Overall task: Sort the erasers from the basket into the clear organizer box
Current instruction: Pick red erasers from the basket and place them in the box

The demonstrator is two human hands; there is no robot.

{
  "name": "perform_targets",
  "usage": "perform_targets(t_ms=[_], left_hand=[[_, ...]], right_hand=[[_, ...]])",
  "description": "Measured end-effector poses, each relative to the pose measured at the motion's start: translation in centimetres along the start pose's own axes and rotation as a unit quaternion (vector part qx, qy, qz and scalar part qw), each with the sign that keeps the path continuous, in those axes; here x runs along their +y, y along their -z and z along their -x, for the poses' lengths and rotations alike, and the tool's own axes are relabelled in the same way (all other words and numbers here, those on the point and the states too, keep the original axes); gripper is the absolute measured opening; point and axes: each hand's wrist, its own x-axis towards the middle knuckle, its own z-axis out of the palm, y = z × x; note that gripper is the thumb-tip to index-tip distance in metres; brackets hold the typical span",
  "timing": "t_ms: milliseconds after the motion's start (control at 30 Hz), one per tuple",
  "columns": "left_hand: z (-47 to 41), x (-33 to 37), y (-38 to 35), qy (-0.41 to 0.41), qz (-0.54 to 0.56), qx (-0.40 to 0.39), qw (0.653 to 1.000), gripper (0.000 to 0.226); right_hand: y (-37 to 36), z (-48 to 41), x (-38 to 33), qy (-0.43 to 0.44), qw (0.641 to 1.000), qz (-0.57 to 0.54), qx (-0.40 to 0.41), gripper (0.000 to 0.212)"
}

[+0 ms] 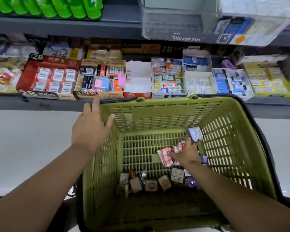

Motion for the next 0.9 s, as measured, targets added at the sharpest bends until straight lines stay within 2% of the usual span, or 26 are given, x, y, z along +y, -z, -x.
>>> perform_targets(t_ms=[67,167,400,600,767,833,900], left_hand=[[0.0,-0.1,-0.1,-0.002,0.002,0.002,1.000,0.071],[0.1,-0.2,-0.1,-0.007,0.003,0.006,1.000,0.071],[0.1,-0.3,-0.2,-0.011,0.001,0.011,1.000,0.070],[0.1,-0.6,-0.6,-0.009,0.008,0.014,1.000,0.071],[0.1,-0.6,-0.5,-0.003,-0.028,0.004,1.000,0.072],[0.5,0.0,0.0,-0.039,-0.060,0.044,0.996,0.070],[0.9,2.2,1.0,-0.101,-0.010,0.055,0.993,0.070]], right_hand=[[-0.3,0.3,-0.5,-0.010,1.000,0.024,0.001,0.100],[-0.8,0.5,-1.0,-0.017,0.999,0.026,0.023,0.089],[0.3,-0.5,0.8,-0.007,0.998,-0.044,0.042,0.063],[0.3,-0.5,0.4,-0.016,0.998,-0.029,0.058,0.055],[1.8,0.4,-0.2,-0.014,0.992,-0.122,0.019,0.045],[3.4,1.6,-1.2,0.012,0.985,-0.172,-0.023,0.044],[5.7,3.2,-2.7,0.062,0.973,-0.215,-0.061,0.045]])
